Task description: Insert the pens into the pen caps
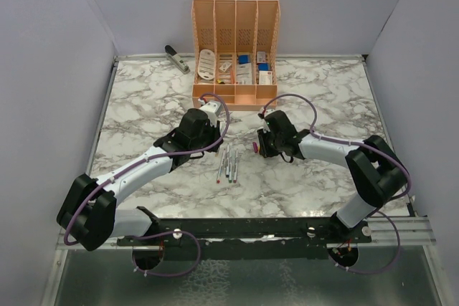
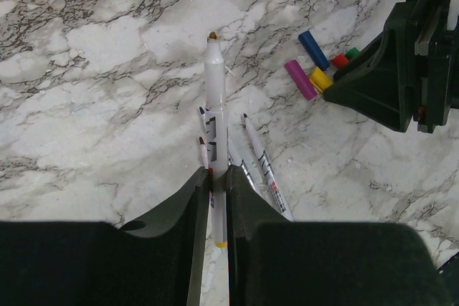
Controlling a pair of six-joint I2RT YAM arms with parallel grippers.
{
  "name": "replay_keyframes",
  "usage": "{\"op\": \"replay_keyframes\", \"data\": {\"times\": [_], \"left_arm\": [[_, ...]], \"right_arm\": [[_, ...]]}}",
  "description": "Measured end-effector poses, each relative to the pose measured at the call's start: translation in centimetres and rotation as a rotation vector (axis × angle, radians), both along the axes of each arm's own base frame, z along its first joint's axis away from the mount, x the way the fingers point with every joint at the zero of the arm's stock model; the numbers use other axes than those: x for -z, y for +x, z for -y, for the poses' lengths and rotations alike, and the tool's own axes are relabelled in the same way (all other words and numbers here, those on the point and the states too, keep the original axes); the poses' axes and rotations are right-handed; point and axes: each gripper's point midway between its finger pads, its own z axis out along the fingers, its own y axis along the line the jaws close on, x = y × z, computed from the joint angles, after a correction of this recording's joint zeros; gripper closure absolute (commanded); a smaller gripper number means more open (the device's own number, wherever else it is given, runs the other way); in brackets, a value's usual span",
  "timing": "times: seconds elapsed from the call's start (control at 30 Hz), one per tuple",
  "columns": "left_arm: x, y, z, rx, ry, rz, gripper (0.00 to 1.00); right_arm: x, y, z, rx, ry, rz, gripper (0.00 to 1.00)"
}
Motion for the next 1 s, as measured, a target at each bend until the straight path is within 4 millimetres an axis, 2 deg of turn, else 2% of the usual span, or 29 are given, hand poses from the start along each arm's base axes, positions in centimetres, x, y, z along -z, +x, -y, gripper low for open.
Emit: {"op": "replay_keyframes", "data": {"times": [0.53, 0.67, 1.0], "left_arm": [[0.3, -0.2, -0.1, 0.000, 0.005, -0.008, 1.00], [0.4, -0.2, -0.2, 0.000, 0.007, -0.011, 1.00], [0.5, -0.3, -0.2, 0.000, 0.009, -0.012, 1.00]], "right_arm": [[0.1, 0.6, -0.8, -0.006, 0.001, 0.000, 0.75], [0.1, 1.0, -1.0, -0.003, -0.001, 0.000, 0.98], [0.1, 1.1, -1.1, 0.007, -0.005, -0.005, 0.98]]}}
